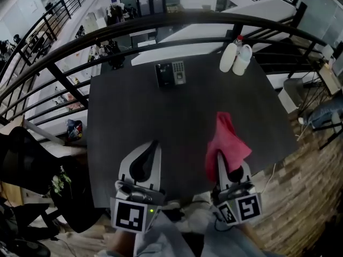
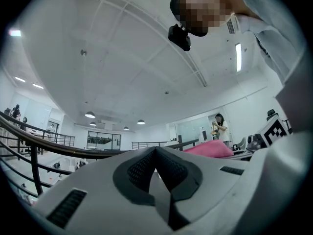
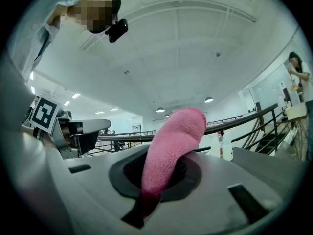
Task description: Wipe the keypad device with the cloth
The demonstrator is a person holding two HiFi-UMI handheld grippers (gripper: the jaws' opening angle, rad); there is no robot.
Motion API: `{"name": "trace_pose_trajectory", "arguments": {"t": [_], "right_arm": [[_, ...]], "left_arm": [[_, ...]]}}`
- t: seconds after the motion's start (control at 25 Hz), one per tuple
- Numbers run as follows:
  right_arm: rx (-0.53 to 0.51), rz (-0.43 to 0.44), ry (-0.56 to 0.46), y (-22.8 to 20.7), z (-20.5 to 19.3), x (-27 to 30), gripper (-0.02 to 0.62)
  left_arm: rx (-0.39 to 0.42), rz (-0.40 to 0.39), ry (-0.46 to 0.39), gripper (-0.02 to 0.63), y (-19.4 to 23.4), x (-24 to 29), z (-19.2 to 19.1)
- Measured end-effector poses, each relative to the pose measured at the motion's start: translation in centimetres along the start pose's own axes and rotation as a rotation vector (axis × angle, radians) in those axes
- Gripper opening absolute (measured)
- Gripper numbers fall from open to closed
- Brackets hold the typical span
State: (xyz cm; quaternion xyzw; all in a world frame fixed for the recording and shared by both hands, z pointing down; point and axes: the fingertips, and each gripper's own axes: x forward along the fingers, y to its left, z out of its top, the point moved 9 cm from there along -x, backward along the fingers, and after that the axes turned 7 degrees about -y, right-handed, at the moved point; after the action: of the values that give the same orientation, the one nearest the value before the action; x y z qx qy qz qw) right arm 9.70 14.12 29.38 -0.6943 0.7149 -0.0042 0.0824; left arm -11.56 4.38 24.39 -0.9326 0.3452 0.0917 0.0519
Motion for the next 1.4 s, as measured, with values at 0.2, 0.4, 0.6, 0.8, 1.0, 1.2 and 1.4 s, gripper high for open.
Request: {"name": "trace_pose_trajectory", "arguments": {"t": [0.2,0.4,0.6,0.8,1.0,1.2,1.4], "right_arm": [[0.005,0.058,0.012,-3.2,0.6,2.1,0.031],[0.022,0.128,0.044,-6.9,0.7,4.1,0.031],[0.037,0.188,0.063,-10.7,0.4,6.6,0.031],[0.043,0.251,0.09,-14.0,-0.4,8.7,0.03],[0.043,0.31,0.113,-16.2,-1.1,10.5,0.031],[0.04,0.342,0.124,-16.9,-2.0,12.1,0.029],[0.024,0.349,0.127,-16.6,-2.7,14.0,0.031]], "left_arm": [[0.007,0.052,0.026,0.003,-1.0,2.7,-0.3],[0.014,0.117,0.05,0.003,-2.6,5.4,-0.7],[0.025,0.203,0.074,0.003,-3.4,8.0,-1.9],[0.044,0.284,0.094,0.003,-4.3,9.8,-2.8],[0.066,0.343,0.11,0.003,-5.0,11.4,-3.7],[0.074,0.346,0.127,0.003,-5.5,12.2,-4.4],[0.077,0.341,0.124,0.003,-4.5,13.1,-5.1]]}}
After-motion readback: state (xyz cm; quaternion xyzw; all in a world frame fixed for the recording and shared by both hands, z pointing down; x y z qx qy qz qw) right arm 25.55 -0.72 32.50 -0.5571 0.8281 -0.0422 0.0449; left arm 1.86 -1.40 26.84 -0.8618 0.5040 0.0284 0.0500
